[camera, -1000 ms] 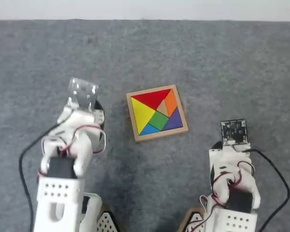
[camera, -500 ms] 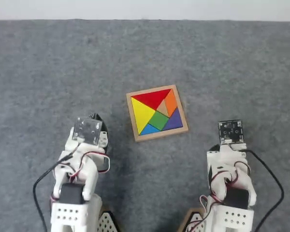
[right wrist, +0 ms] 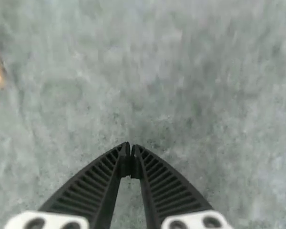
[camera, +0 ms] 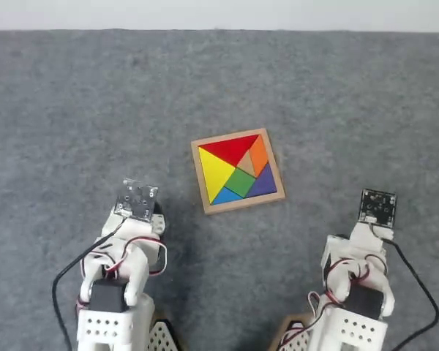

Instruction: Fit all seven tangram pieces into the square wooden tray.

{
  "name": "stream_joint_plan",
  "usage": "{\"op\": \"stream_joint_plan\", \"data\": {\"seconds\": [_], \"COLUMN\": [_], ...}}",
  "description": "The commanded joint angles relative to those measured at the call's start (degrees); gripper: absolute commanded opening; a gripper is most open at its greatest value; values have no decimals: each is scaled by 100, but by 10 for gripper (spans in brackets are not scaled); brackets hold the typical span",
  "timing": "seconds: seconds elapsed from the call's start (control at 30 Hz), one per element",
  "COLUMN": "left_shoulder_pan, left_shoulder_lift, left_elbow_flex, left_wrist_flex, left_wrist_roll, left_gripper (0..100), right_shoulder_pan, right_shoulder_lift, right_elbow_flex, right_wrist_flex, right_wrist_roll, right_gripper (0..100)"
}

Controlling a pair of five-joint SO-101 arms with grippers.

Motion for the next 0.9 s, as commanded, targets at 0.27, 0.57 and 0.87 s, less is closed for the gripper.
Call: {"op": "stream_joint_plan", "data": {"seconds": [0.27, 0.57, 0.87], "left_shoulder_pan": [-35, -35, -35], "left_shoulder_lift": [-53, -53, -53], "left_elbow_flex": [-31, -31, -31], "left_wrist_flex": [1240, 1240, 1240], "left_wrist_roll": [18, 18, 18], "left_gripper": [15, 15, 15], "right_shoulder_pan": [48, 57, 57], "right_shoulder_lift": [-48, -48, -48], "right_elbow_flex": [105, 105, 105], "right_wrist_flex": [154, 163, 163], "right_wrist_roll": [-62, -62, -62], "right_gripper": [9, 9, 9]}}
